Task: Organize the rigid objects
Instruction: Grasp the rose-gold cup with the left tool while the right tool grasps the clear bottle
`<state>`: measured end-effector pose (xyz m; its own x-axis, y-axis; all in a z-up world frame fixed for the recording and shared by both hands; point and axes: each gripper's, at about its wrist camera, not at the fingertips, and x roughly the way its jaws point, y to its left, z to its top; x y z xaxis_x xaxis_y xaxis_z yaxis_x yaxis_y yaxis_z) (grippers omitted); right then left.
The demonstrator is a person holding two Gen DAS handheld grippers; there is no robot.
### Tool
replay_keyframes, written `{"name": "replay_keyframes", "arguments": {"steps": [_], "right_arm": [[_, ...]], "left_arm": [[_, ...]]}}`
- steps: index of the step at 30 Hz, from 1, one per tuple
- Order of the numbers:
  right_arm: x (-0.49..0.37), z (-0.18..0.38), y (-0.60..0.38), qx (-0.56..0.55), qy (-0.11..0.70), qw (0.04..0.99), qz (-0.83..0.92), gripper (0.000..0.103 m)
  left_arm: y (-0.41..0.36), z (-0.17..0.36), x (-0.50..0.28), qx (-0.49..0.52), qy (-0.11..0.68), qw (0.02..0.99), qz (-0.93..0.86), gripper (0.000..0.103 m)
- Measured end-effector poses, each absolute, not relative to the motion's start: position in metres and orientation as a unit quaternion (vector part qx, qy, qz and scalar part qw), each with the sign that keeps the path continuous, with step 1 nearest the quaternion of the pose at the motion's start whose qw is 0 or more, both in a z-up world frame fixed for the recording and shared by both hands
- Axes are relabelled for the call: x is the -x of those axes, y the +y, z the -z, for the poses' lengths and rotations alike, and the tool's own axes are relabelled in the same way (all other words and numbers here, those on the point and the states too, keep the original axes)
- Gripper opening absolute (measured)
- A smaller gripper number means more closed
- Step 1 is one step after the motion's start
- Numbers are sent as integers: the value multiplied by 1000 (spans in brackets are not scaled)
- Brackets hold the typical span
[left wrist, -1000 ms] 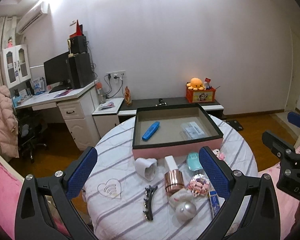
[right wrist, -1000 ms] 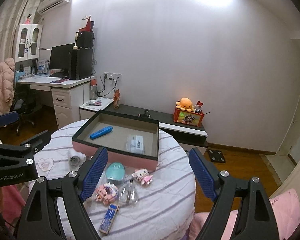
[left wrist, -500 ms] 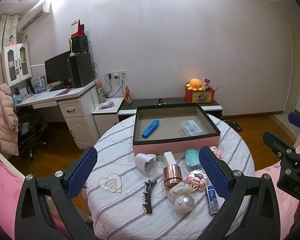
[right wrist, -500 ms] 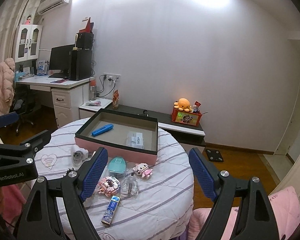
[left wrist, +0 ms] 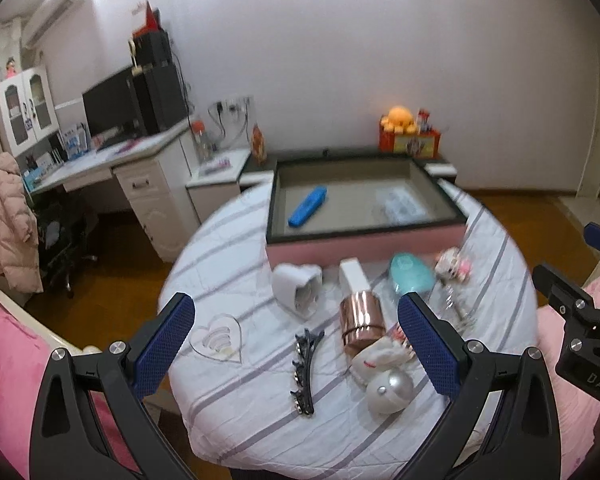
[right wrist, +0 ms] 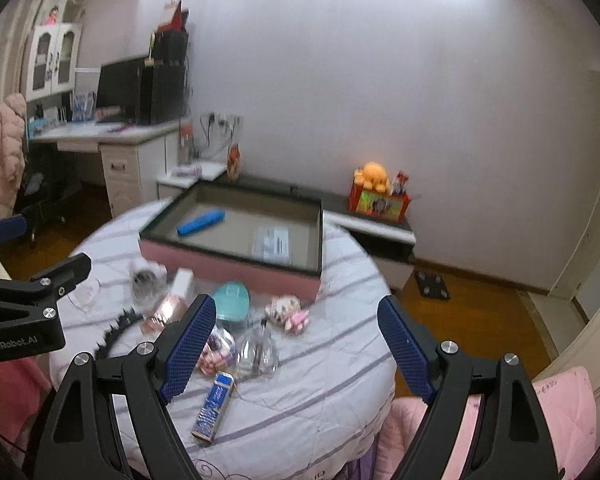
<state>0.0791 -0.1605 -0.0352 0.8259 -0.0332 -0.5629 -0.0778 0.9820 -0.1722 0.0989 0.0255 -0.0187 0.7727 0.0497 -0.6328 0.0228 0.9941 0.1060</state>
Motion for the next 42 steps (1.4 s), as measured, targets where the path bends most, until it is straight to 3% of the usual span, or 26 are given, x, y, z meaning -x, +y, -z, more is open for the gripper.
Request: {"name": "replay_keyframes", "arguments": {"steps": [14,25,27,34,36,39,42], "right_arm": [[-164,133,-174,83,452,888,-12,85],[-179,151,-178,26,481,873,-80,85],[-181,153,-180,24,483,871,-87,85],[-184,157,-183,36,484,870,-84,84],[-187,164,-179,53,495,864,-69,75],[-189,166,-177,45,487,870,-68,73],[-188,161,-174,44,475,876,-79,57]], "left_arm": [[3,99,-174,-81,460,884,3,103],[1,120,-188,-61,488,869,53,101],[-5,125,-188,-69,494,864,70,93],[4,133,-192,-57,508,857,74,84],[5,135,-194,-41,513,853,87,70],[2,134,-193,-51,506,856,93,58],[-4,129,-189,-70,495,861,94,49]]}}
